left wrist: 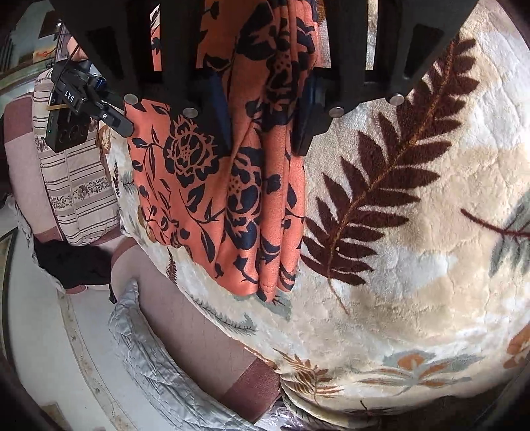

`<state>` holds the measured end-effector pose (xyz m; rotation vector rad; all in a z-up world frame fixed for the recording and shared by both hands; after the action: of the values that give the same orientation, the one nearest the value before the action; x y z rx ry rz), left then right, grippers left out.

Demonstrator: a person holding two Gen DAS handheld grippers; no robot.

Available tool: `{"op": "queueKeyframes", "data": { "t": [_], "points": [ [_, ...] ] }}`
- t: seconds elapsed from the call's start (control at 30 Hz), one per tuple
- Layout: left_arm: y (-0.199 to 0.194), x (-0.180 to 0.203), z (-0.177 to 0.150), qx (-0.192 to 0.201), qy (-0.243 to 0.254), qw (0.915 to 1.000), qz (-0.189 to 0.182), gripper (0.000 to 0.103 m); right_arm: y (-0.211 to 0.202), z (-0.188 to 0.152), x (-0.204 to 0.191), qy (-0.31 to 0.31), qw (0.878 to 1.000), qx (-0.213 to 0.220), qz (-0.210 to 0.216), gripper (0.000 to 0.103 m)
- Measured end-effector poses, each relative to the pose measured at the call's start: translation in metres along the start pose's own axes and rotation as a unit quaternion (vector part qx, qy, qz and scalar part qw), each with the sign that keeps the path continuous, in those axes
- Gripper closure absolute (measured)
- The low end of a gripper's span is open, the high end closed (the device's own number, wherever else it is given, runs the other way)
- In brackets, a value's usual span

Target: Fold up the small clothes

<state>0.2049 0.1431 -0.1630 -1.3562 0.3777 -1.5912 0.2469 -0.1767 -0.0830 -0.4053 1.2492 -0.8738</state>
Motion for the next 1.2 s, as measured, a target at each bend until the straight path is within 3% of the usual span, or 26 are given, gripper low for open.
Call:
{"op": "queueKeyframes", "data": {
  "t": [0.07, 0.1, 0.13, 0.17, 0.2, 0.23, 0.27, 0.33, 0.47, 0.6, 0.67, 0.77, 0.8, 0.83, 0.87, 0.93, 1.03, 1.1, 1.2],
  "points": [
    [-0.006, 0.001, -0.001, 0.015, 0.003, 0.9999, 0.002, 0.037, 0.004, 0.003, 0.003, 0.012, 1.0, -0.005, 0.01, 0.03],
    [-0.003, 0.001, -0.002, 0.016, 0.006, 0.9998, 0.007, 0.036, 0.007, 0.004, 0.003, 0.014, 1.0, -0.008, 0.015, 0.031],
    [0.007, 0.001, -0.006, -0.002, 0.015, 0.9997, 0.021, 0.037, 0.012, 0.004, 0.003, 0.01, 1.0, -0.015, 0.013, 0.031],
    [0.015, 0.002, -0.009, -0.009, 0.028, 0.999, 0.034, 0.043, 0.019, 0.004, 0.002, 0.0, 1.0, -0.029, 0.002, 0.038],
    [0.017, 0.006, -0.008, 0.002, 0.043, 0.9984, 0.038, 0.05, 0.026, 0.003, 0.001, -0.011, 0.999, -0.041, -0.013, 0.052],
    [0.019, 0.011, -0.01, -0.008, 0.049, 0.9984, 0.026, 0.066, 0.029, 0.003, -0.002, -0.02, 0.999, -0.042, -0.025, 0.054],
    [0.017, 0.015, -0.009, -0.003, 0.052, 0.998, 0.035, 0.071, 0.027, 0.004, -0.008, -0.038, 0.998, -0.04, -0.034, 0.062],
    [0.012, 0.025, -0.008, 0.011, 0.062, 0.9972, 0.041, 0.075, 0.019, 0.006, -0.024, -0.082, 0.995, -0.034, -0.049, 0.067],
    [0.008, 0.068, 0.0, 0.04, 0.08, 0.9959, 0.011, 0.077, -0.019, 0.026, -0.044, -0.133, 0.989, 0.004, -0.067, 0.068],
    [0.024, 0.126, 0.018, 0.057, 0.105, 0.9927, -0.015, 0.075, -0.069, 0.066, -0.022, -0.128, 0.988, 0.049, -0.071, 0.068],
    [0.051, 0.145, 0.024, 0.045, 0.114, 0.9924, 0.002, 0.065, -0.078, 0.087, 0.005, -0.104, 0.99, 0.058, -0.071, 0.064],
    [0.096, 0.142, 0.019, -0.012, 0.114, 0.9916, 0.06, 0.063, -0.07, 0.1, 0.074, -0.005, 0.993, 0.044, -0.108, 0.048],
    [0.098, 0.139, 0.015, -0.016, 0.117, 0.9908, 0.066, 0.06, -0.07, 0.098, 0.092, 0.013, 0.991, 0.038, -0.131, 0.048],
    [0.089, 0.136, 0.011, -0.002, 0.121, 0.9909, 0.059, 0.06, -0.075, 0.094, 0.102, 0.018, 0.99, 0.047, -0.129, 0.048],
    [0.077, 0.136, 0.007, 0.015, 0.128, 0.9898, 0.062, 0.06, -0.084, 0.091, 0.102, 0.015, 0.992, 0.065, -0.109, 0.048],
    [0.054, 0.134, -0.003, 0.042, 0.145, 0.9858, 0.074, 0.06, -0.106, 0.084, 0.093, -0.007, 0.989, 0.104, -0.109, 0.048],
    [0.036, 0.139, -0.017, 0.057, 0.171, 0.9801, 0.083, 0.06, -0.128, 0.085, 0.062, -0.05, 0.985, 0.14, -0.091, 0.047],
    [0.04, 0.14, -0.022, 0.054, 0.178, 0.9794, 0.079, 0.06, -0.124, 0.092, 0.042, -0.067, 0.987, 0.133, -0.054, 0.029],
    [0.075, 0.129, -0.033, 0.003, 0.176, 0.9781, 0.111, 0.059, -0.092, 0.102, 0.035, -0.072, 0.991, 0.098, -0.048, 0.026]
  ]
}}
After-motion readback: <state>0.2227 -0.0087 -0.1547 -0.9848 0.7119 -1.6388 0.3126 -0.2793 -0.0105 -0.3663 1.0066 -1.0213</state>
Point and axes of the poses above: each gripper's, at about its wrist camera, not at the fingertips, and y roughly the way its jaws point, x to its right, z to its top, the point moved 4 cm from there along y, roughly the way its jaws point, and after that the axes turned 3 degrees about z, right-handed, at the moved point
